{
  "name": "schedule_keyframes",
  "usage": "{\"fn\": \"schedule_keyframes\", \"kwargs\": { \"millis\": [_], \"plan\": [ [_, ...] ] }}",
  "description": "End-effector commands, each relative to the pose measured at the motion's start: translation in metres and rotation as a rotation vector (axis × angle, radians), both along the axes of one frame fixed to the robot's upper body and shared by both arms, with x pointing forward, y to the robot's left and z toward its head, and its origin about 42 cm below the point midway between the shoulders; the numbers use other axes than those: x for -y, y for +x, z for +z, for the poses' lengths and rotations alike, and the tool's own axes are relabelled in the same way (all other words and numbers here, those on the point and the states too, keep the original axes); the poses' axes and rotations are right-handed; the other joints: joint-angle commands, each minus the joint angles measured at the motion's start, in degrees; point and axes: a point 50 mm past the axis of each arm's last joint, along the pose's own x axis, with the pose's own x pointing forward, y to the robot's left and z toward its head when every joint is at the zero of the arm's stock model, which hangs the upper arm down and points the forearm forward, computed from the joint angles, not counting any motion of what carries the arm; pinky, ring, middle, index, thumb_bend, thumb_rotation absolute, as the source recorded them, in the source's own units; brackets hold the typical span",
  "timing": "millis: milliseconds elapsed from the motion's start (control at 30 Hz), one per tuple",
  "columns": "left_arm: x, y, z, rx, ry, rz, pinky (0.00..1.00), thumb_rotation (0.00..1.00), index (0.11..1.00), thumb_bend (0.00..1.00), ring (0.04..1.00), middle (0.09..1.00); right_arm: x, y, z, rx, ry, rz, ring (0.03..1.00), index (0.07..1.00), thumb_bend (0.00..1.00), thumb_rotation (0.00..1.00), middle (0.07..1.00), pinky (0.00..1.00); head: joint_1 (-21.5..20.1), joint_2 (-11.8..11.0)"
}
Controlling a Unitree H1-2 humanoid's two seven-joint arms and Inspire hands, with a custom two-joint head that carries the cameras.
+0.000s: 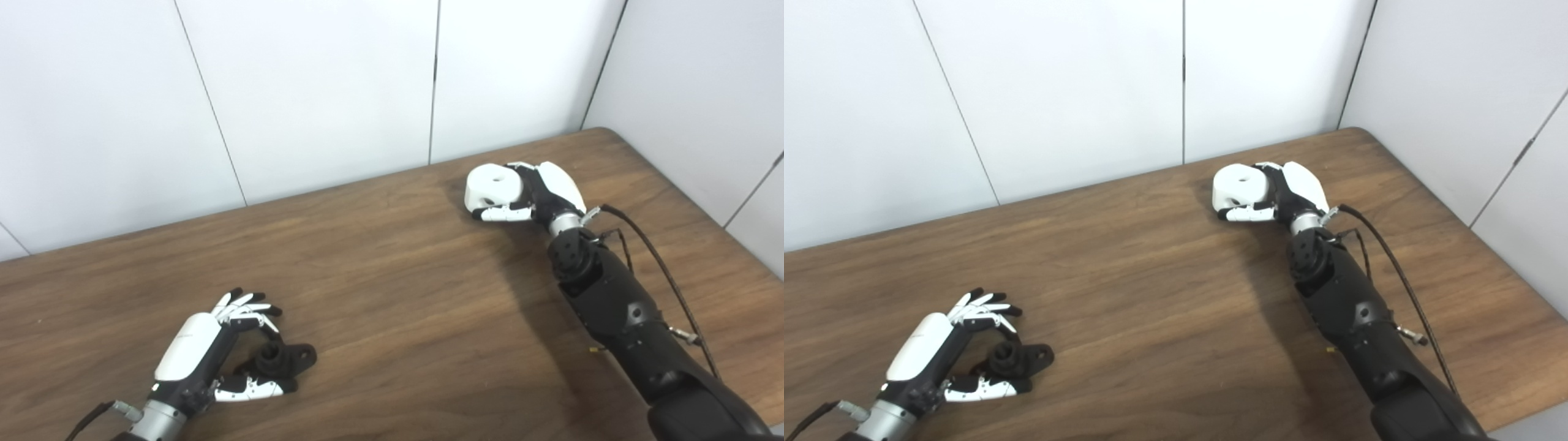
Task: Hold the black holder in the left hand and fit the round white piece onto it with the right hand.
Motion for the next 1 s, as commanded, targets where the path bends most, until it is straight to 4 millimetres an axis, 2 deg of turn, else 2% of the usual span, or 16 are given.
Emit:
{"fn": "schedule_keyframes", "kwargs": {
  "millis": [0, 100, 200, 233, 367, 500, 967],
  "plan": [
    [-0.004, -0.001, 0.001, 0.003, -0.007, 0.009, 1.0, 0.04, 0.482, 0.52, 0.903, 0.775, 0.008, 0.009, 0.03, 0.1, -0.058, -0.002, 0.952, 0.794, 0.93, 0.46, 0.9, 1.0, -0.2, 0.1],
    [-0.004, 0.0, 0.001, 0.007, -0.008, 0.01, 1.0, 0.04, 0.482, 0.52, 0.906, 0.774, 0.006, 0.01, 0.028, 0.116, -0.075, 0.001, 0.949, 0.774, 0.88, 0.45, 0.893, 1.0, -0.2, 0.1],
    [-0.004, -0.001, 0.0, 0.01, -0.008, 0.013, 1.0, 0.05, 0.482, 0.52, 0.901, 0.772, 0.004, 0.011, 0.025, 0.145, -0.1, 0.014, 0.932, 0.724, 0.79, 0.45, 0.87, 1.0, 0.0, 0.0],
    [-0.004, -0.001, 0.001, 0.009, -0.009, 0.014, 1.0, 0.05, 0.482, 0.52, 0.901, 0.773, 0.003, 0.012, 0.023, 0.158, -0.1, 0.013, 0.929, 0.683, 0.74, 0.45, 0.856, 1.0, 0.1, 0.1],
    [-0.004, -0.002, 0.001, 0.008, -0.011, 0.018, 1.0, 0.04, 0.482, 0.52, 0.906, 0.772, -0.001, 0.015, 0.019, 0.195, -0.086, -0.001, 0.922, 0.578, 0.59, 0.34, 0.826, 1.0, 0.2, 0.1],
    [-0.005, -0.003, 0.001, 0.009, -0.006, 0.022, 1.0, 0.04, 0.482, 0.52, 0.905, 0.772, -0.002, 0.018, 0.018, 0.228, -0.074, 0.006, 0.917, 0.551, 0.58, 0.33, 0.804, 1.0, 0.2, 0.1],
    [-0.008, -0.004, 0.001, 0.022, 0.002, 0.037, 1.0, 0.04, 0.482, 0.52, 0.902, 0.771, -0.011, 0.017, 0.023, 0.214, -0.095, 0.016, 0.921, 0.552, 0.6, 0.29, 0.807, 1.0, 0.6, 0.2]
  ]
}}
